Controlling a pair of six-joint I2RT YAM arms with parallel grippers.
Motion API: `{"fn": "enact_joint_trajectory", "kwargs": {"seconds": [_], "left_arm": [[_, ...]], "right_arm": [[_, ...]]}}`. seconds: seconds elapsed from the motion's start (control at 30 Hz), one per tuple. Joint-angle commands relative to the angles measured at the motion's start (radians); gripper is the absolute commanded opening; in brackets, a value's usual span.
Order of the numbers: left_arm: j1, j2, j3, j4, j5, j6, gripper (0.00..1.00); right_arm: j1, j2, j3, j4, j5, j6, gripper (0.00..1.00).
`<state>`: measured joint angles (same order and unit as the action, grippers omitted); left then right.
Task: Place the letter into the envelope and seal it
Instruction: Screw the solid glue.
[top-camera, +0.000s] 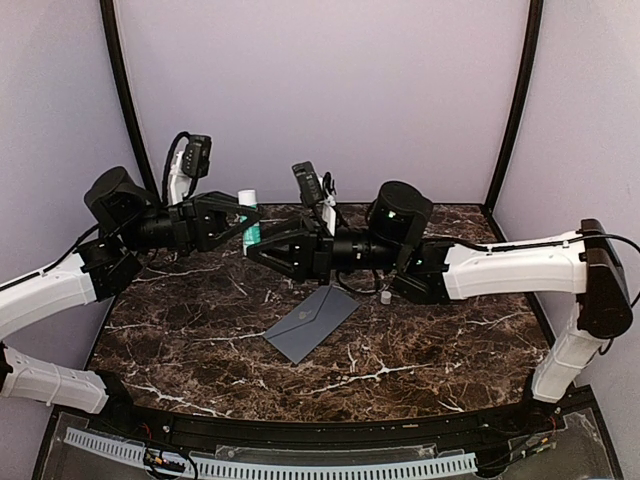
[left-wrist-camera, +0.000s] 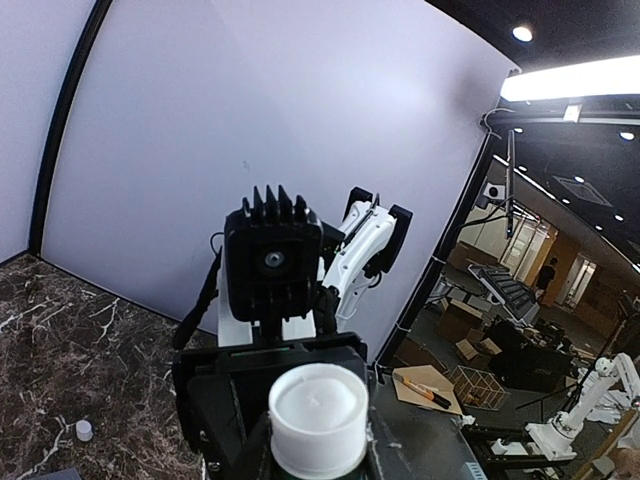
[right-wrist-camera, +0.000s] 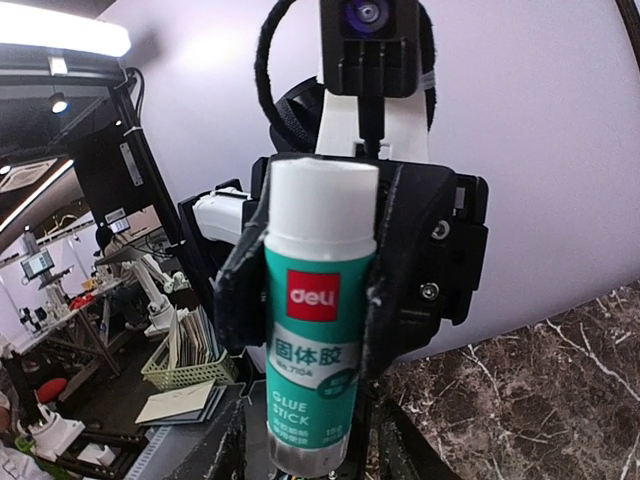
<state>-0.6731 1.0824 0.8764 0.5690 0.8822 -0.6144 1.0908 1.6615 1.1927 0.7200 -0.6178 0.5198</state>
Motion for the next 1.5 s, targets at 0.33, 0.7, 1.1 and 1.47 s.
{"fn": "enact_joint_trajectory", "kwargs": {"seconds": [0.33,0.7,1.1,1.47], "left_arm": [[0.000,-0.037,-0.011,-0.090,-0.100,0.102,0.00],[-0.039,-0.015,0.068,-0.502,-0.507,0.377,0.00],[-0.110,0.060,0.130,-0.605,-0.774,0.389,0.00],[-0.064,0.026,0.081,-0.545,-0.714,0.321,0.00]], "right_arm": [[0.016,0.010,0.042,-0.007,0.059,-0.008,0.19],[0.047,0.057,0.211,-0.394,0.420,-0.080,0.14],[0.119,0.207,0.513,-0.754,0.828,-0.096,0.17],[0.080,-0.029,0.187,-0.587,0.734,-0.111,0.59]]}}
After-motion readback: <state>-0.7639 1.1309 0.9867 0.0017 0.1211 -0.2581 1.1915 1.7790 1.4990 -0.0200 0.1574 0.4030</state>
